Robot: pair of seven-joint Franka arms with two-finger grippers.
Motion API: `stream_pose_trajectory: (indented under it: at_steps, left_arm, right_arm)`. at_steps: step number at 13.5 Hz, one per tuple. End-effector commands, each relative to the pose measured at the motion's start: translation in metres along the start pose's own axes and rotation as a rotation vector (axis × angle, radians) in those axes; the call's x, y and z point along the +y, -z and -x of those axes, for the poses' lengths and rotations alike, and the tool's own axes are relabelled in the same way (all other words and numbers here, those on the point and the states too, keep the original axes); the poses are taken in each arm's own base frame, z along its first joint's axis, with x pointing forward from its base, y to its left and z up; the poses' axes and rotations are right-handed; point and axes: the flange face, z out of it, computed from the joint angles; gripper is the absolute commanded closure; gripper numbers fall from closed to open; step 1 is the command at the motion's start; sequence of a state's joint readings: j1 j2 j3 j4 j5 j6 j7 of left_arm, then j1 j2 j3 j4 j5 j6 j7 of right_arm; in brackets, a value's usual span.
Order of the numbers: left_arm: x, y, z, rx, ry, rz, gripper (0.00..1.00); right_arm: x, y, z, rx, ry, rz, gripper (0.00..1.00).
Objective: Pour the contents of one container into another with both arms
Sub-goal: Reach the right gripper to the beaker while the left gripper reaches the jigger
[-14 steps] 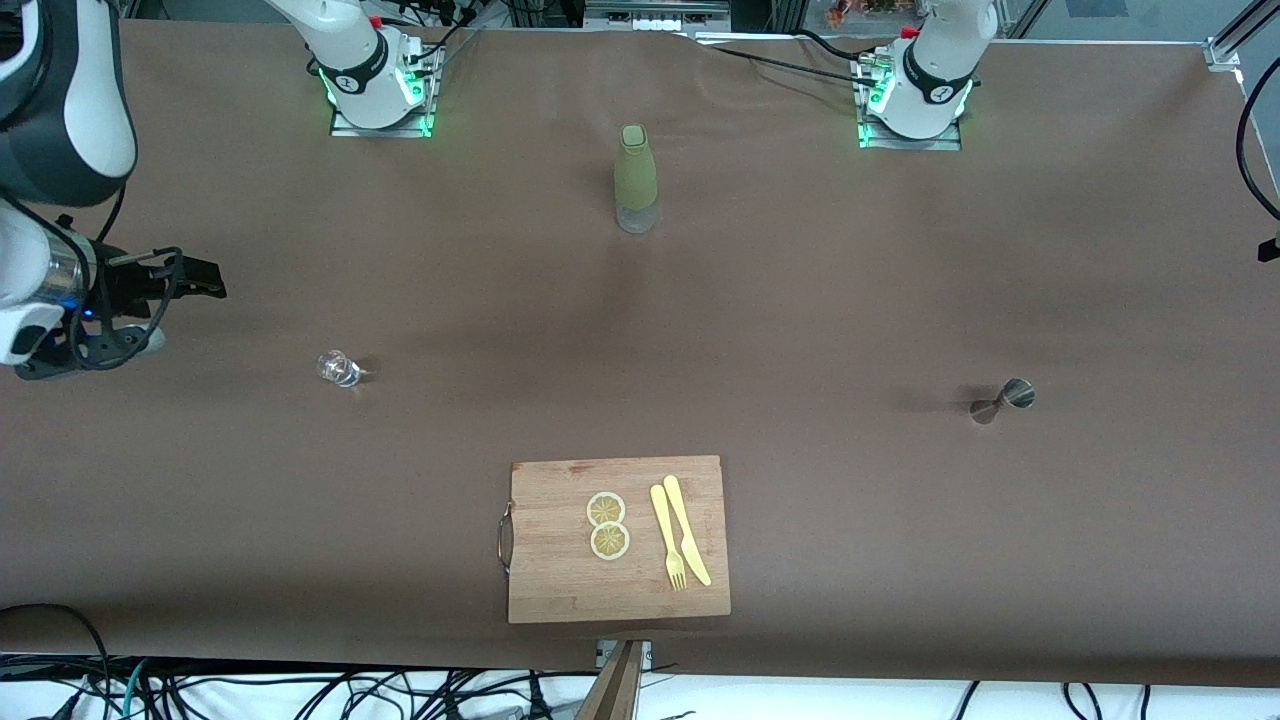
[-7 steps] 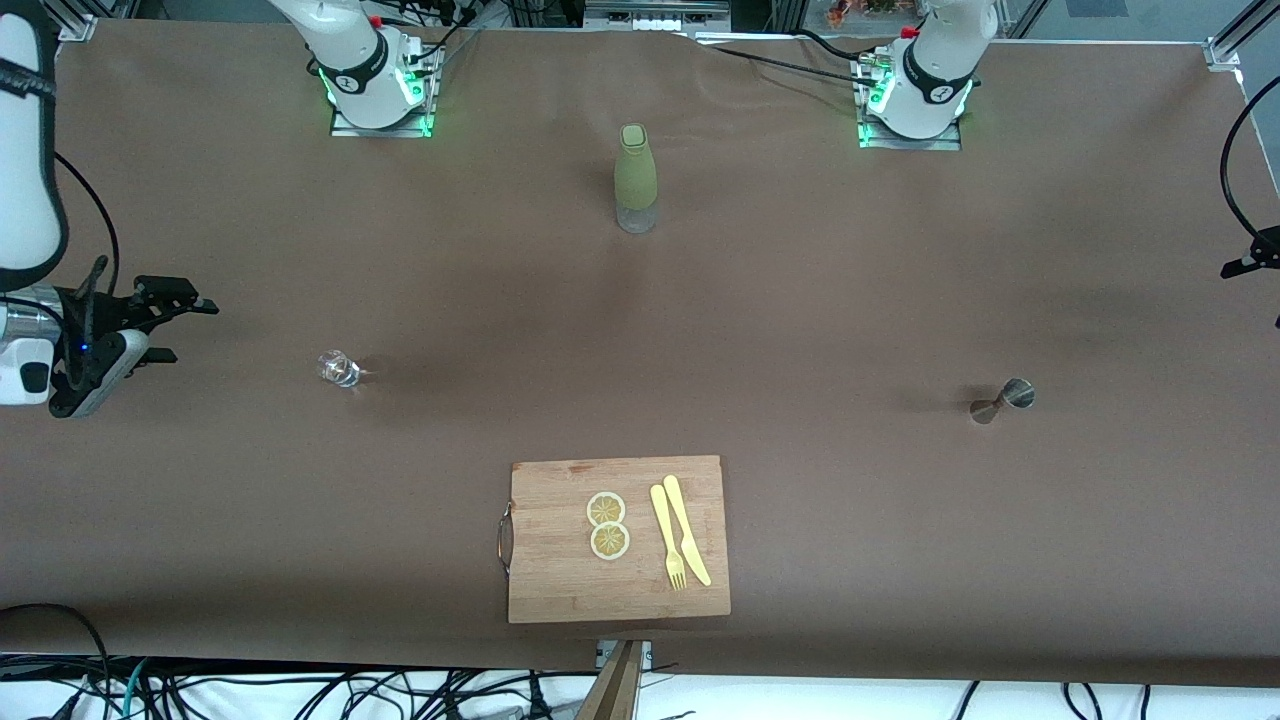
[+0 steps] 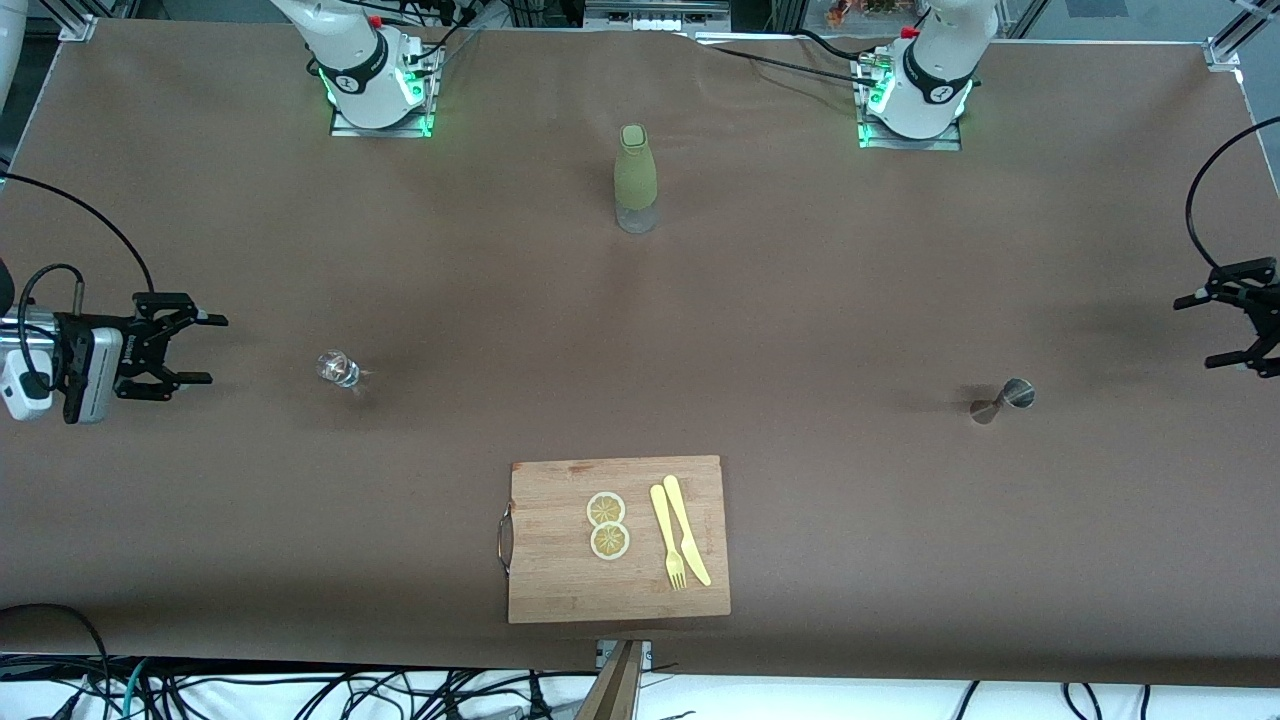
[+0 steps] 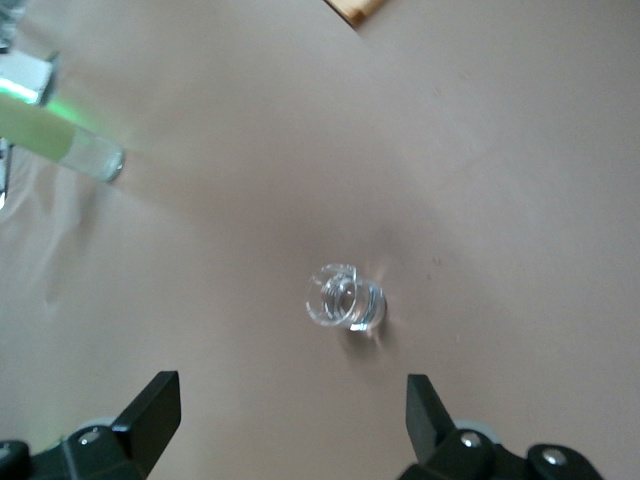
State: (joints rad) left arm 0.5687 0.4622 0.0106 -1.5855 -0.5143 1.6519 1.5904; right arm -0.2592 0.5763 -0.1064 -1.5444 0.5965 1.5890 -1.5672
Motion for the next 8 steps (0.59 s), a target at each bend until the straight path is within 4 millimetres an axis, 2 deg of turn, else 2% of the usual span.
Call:
stream_pose_trajectory:
  at_steps: [1, 4, 8]
  left_arm:
    - [-0.022, -0.036, 0.015, 0.096, -0.096, 0.045, 0.01]
    - [-0.037, -0.082, 0.032, 0.205, -0.164, 0.094, 0.0]
    - [-0.058, -0.128, 0.044, 0.308, -0.274, 0.072, 0.01]
  right_arm:
    - [0.018, -0.023, 0.019, 0.097, 0.129, -0.047, 0.0]
    - [0.041, -0.063, 0.043, 0.196, 0.267, -0.083, 0.0]
    - [0.058, -0.1, 0.063, 0.268, 0.361, -0.103, 0.0]
